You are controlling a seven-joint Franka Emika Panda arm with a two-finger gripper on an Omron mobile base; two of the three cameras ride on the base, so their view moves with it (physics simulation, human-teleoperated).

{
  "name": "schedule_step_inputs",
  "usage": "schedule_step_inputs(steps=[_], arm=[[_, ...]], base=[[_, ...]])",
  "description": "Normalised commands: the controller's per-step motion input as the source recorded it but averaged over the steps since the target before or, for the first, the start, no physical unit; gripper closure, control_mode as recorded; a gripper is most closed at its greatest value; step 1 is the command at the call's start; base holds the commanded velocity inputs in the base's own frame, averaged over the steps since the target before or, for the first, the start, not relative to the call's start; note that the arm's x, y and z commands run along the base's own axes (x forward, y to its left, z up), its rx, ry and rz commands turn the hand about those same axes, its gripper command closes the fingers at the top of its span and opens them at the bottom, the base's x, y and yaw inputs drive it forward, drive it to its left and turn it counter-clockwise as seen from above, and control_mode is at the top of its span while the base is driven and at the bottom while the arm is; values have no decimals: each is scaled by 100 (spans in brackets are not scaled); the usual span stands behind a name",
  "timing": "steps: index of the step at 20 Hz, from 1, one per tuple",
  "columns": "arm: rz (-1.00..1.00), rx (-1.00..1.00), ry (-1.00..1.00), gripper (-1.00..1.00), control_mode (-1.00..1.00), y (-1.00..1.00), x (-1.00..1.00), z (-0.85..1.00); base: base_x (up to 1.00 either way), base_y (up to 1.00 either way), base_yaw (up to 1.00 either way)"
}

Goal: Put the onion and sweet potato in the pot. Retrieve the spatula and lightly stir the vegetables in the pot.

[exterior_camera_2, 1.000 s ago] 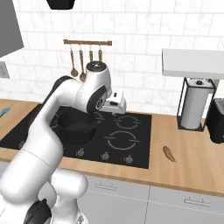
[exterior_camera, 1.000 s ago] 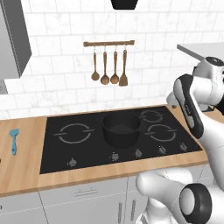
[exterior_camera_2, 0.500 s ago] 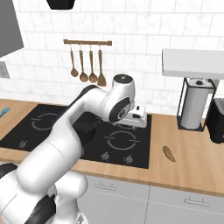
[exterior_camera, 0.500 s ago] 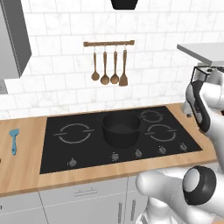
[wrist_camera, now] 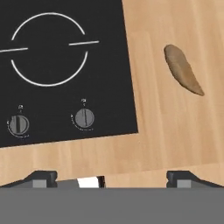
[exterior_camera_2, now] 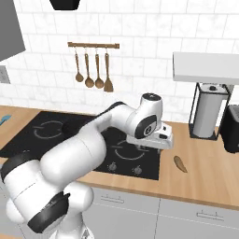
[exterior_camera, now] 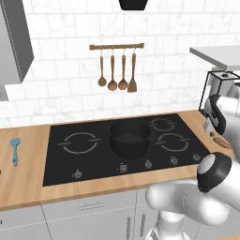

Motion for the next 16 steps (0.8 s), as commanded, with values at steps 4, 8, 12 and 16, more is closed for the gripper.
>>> schedule_step_inputs(steps=[4, 8, 12, 16], arm=[[0, 0, 15, -100, -100, -61, 14, -39], [0, 0, 11, -100, -100, -58, 10, -30], [0, 0, 10, -100, -100, -55, 22, -22], [0, 0, 10, -100, -100, -26, 44, -22]], base=[[0, 0, 0], [0, 0, 0], [0, 0, 0], [0, 0, 0]])
